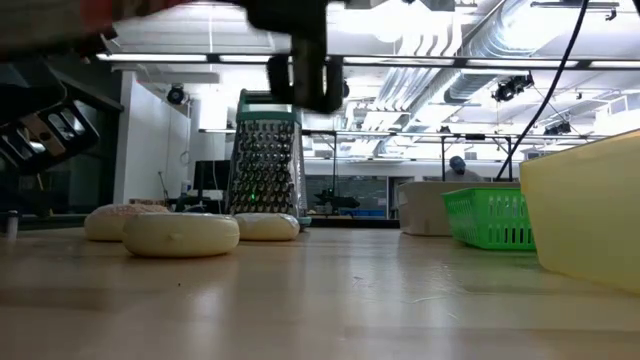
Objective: Pick & Place Food Item
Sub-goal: Put the red popcorn bag into the yellow bin
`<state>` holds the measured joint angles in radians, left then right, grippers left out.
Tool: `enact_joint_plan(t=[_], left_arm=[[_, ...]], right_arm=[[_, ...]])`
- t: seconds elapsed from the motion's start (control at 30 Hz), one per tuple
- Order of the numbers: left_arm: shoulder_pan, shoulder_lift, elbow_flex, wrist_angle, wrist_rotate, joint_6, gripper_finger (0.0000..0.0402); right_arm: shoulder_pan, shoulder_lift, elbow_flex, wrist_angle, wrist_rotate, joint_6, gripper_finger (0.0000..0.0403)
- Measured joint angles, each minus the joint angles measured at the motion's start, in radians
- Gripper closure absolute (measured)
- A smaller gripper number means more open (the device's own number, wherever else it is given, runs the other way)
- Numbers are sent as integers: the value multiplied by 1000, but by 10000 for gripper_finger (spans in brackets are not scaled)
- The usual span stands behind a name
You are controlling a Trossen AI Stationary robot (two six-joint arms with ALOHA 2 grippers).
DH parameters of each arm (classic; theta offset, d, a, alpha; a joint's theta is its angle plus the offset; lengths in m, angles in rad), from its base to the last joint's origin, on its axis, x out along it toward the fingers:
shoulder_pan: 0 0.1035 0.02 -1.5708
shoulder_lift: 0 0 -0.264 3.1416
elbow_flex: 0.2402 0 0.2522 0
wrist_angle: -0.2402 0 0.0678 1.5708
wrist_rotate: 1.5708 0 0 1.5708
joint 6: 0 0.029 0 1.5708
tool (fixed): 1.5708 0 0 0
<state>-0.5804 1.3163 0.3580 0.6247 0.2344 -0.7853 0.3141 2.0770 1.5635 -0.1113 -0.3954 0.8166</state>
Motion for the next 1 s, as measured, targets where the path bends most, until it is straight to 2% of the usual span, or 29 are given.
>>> enact_joint_plan(t=[0.23, 0.47, 0.57, 0.7, 0.83, 1.0], left_arm=[[0, 0, 0, 2, -1, 0, 240], [3, 0, 0, 7, -2, 0, 240], [3, 2, 1, 6, -3, 0, 240], [3, 3, 1, 4, -3, 1, 240], [8, 7, 1, 11, -3, 20, 240], [19, 8, 0, 7, -3, 34, 240]], right_arm=[[43, -135, -1, -338, 222, -34, 392], [93, -249, 1, -512, 382, 31, 392], [122, -291, 0, -619, 460, 128, 391], [189, -337, 0, -802, 578, 343, 391], [261, -364, 0, -900, 619, 546, 391], [342, -389, 0, -933, 663, 714, 390]])
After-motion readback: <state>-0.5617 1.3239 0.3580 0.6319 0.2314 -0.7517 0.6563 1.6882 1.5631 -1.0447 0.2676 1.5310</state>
